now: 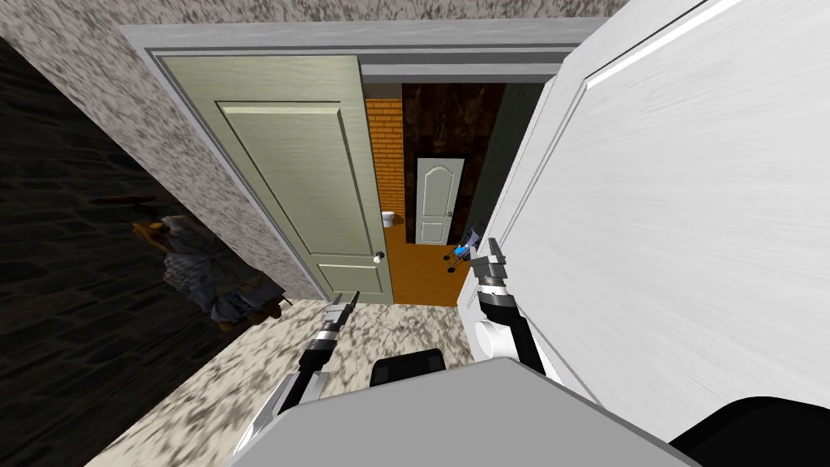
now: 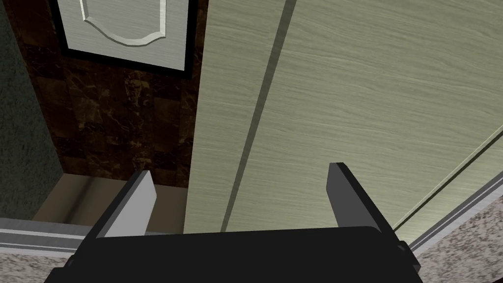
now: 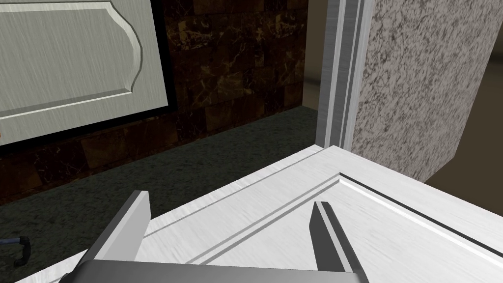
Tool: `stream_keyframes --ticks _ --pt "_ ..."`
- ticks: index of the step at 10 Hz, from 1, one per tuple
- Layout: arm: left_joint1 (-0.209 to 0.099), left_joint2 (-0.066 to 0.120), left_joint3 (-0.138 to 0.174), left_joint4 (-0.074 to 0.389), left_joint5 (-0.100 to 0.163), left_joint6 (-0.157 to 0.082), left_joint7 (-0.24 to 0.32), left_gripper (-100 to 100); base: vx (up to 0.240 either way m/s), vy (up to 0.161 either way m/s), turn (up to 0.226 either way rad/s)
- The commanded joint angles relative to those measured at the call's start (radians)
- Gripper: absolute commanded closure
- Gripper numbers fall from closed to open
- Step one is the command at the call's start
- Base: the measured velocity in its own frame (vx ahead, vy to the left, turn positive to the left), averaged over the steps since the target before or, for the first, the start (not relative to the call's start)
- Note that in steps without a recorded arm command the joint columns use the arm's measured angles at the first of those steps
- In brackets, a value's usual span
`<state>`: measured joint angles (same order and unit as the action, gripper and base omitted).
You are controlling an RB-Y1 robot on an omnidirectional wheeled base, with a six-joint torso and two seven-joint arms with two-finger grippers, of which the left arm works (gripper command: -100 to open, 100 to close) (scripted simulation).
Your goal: Pull the door open
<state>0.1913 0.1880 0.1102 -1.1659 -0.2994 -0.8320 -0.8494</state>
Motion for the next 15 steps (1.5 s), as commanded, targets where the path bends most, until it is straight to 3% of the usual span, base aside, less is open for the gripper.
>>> stream_keyframes --ticks 1,3,15 --pt "-0.007 0.003 0.001 0.028 -0.007 -0.008 -0.023 -100 0.093 -0.009 -0.006" --pt "-0.021 0.008 0.004 0.083 -0.018 -0.022 -0.063 -100 0.104 -0.019 -0.006" --pt "-0.08 0.027 0.016 0.299 -0.064 -0.076 -0.219 -100 0.121 -0.02 -0.004"
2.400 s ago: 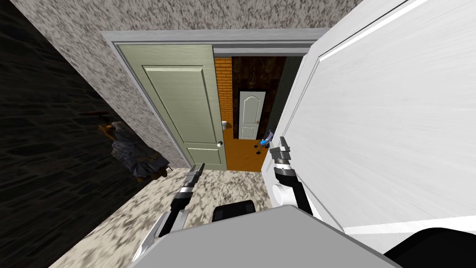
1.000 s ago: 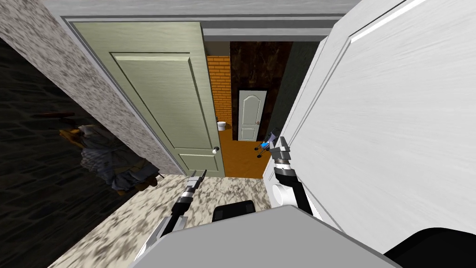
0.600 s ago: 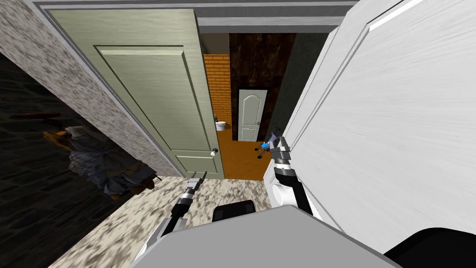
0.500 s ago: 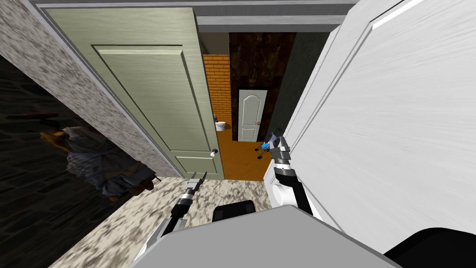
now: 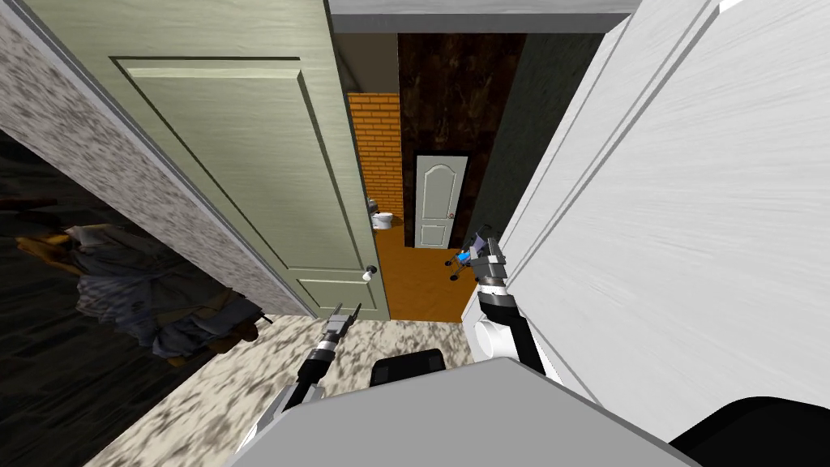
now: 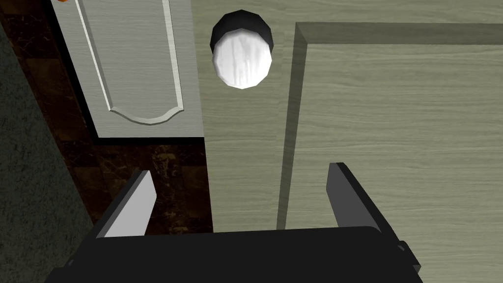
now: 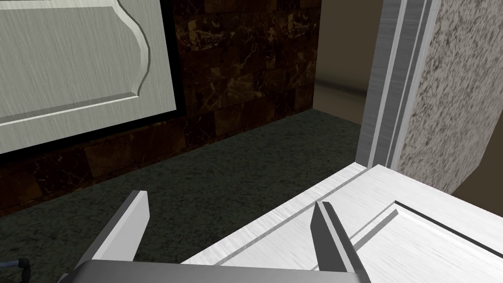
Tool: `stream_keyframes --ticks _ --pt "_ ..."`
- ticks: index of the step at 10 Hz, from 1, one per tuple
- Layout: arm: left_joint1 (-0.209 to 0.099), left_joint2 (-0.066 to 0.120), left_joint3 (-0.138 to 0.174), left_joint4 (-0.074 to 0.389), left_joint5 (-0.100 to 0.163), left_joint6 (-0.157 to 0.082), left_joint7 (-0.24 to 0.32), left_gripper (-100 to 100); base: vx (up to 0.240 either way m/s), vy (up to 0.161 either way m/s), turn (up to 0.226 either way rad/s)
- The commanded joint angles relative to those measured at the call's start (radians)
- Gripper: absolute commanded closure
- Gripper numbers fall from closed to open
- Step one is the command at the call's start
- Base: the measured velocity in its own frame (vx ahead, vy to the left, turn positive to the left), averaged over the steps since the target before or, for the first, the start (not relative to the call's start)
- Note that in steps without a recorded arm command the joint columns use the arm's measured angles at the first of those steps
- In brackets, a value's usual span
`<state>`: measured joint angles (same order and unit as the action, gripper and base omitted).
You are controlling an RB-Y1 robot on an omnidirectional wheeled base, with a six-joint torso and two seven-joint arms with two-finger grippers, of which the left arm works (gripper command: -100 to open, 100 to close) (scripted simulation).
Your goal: Pull the door open
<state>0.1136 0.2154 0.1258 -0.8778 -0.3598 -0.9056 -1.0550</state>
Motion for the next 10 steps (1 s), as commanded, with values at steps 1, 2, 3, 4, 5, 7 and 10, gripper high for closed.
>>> stream_keyframes --ticks 1,2,3,4,5,7,10 --pt "-0.008 0.002 0.001 0.031 -0.008 -0.007 -0.028 -100 0.161 -0.027 -0.002" --pt "-0.013 0.003 0.002 0.052 -0.012 -0.012 -0.043 -100 0.158 -0.001 -0.001" --pt "-0.009 0.003 0.002 0.041 -0.009 -0.011 -0.031 -100 0.069 0.002 0.0" --pt "-0.009 0.017 0.024 0.066 0.003 -0.027 -0.03 -100 0.117 -0.052 -0.192" --pt "-0.008 0.026 0.037 0.081 0.01 -0.036 -0.028 -100 0.19 -0.092 -0.222" --pt "-0.007 0.046 0.067 0.114 0.027 -0.057 -0.023 -100 0.207 -0.102 -0.193" --pt "-0.006 0.056 0.082 0.13 0.035 -0.068 -0.021 -100 0.128 -0.052 -0.073"
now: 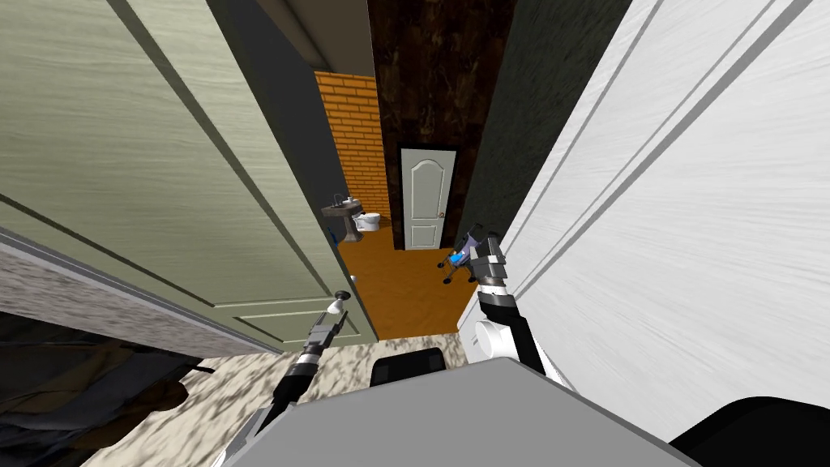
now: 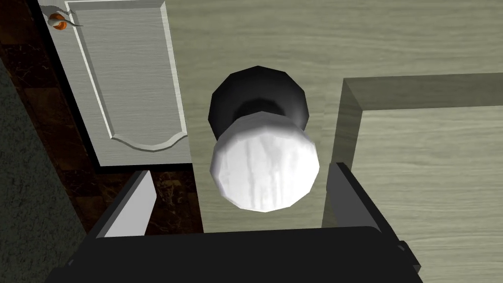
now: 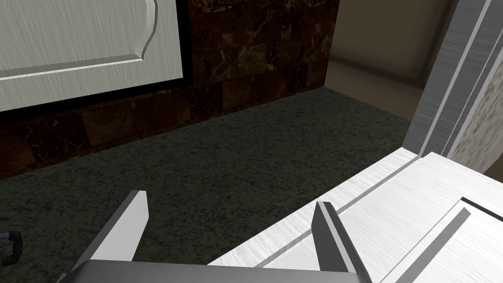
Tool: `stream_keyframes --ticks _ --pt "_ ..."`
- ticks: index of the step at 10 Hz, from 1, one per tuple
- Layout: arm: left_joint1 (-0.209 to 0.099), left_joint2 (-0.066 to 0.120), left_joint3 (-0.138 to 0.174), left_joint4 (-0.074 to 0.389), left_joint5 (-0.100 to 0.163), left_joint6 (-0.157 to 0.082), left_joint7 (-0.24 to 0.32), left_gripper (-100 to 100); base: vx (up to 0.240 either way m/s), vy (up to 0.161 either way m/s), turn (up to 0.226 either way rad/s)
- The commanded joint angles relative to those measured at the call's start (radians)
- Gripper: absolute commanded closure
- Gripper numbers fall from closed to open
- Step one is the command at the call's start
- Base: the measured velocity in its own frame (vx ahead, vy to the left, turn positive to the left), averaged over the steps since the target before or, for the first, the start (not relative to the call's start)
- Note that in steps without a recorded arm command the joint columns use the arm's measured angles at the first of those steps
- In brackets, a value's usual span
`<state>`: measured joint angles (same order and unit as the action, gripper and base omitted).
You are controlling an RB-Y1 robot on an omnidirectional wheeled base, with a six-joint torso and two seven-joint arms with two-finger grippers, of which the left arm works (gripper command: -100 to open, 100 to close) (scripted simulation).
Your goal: Pull the door open
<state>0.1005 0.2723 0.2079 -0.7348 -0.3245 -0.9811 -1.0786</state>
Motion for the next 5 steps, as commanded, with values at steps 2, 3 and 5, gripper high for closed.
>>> stream_keyframes --ticks 2,3,5 --pt "0.008 0.016 0.023 0.013 0.012 -0.009 0.006 -100 0.138 -0.005 -0.145" --pt "0.008 0.016 0.023 0.013 0.012 -0.009 0.006 -100 0.061 0.012 -0.014" --pt "0.012 0.015 0.021 0.002 0.011 -0.001 0.009 100 0.008 0.002 0.001"
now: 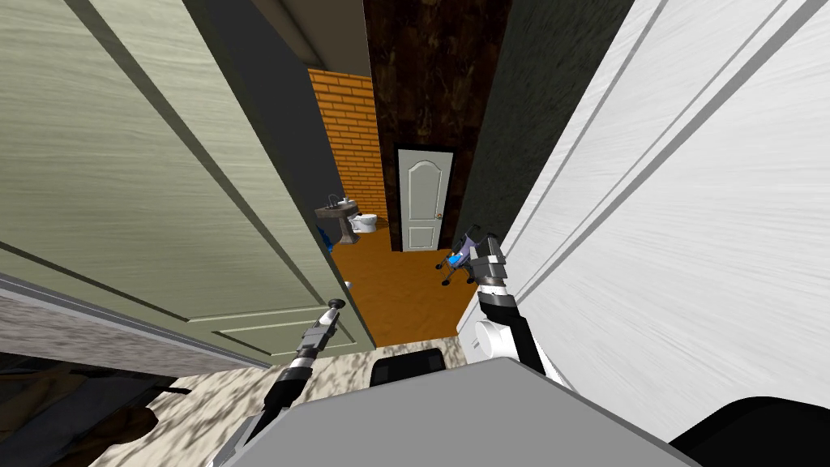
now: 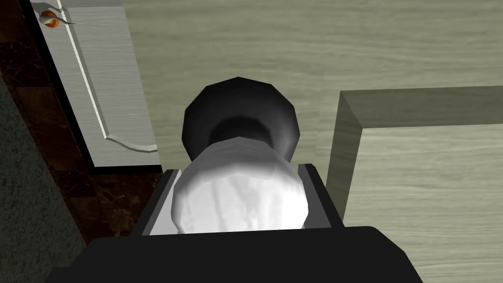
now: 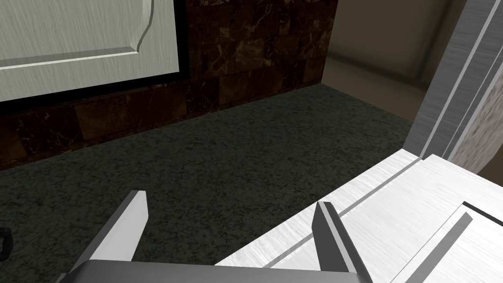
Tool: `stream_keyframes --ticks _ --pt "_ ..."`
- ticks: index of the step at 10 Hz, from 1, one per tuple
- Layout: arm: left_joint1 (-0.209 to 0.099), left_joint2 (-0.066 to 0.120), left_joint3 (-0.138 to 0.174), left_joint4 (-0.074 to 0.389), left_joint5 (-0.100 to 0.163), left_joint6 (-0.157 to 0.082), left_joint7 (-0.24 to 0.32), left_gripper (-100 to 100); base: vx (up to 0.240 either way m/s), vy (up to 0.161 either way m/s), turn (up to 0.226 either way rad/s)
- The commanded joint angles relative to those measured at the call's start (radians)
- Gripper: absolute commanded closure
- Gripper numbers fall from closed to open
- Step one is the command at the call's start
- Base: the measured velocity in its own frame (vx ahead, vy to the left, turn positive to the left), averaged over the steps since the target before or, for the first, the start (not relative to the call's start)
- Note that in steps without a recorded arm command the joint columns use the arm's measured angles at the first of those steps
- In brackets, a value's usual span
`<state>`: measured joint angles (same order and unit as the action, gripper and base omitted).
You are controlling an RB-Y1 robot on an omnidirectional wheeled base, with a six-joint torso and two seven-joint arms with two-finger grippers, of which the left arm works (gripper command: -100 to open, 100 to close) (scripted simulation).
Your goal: Pull the door open
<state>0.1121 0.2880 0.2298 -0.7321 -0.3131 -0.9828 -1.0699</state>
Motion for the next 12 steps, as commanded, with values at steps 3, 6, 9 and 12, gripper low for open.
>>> stream_keyframes --ticks 3,6,9,12 --pt "0.001 -0.001 -0.001 -0.001 0.0 0.001 0.0 100 0.0 0.0 0.0" --pt "-0.002 0.0 -0.004 0.0 0.007 0.003 0.028 100 -0.004 0.003 -0.009" --pt "-0.006 0.0 -0.012 0.001 0.027 0.006 0.096 100 -0.032 0.017 -0.045" --pt "-0.01 0.0 -0.021 0.003 0.047 0.01 0.167 100 -0.038 0.017 -0.04"
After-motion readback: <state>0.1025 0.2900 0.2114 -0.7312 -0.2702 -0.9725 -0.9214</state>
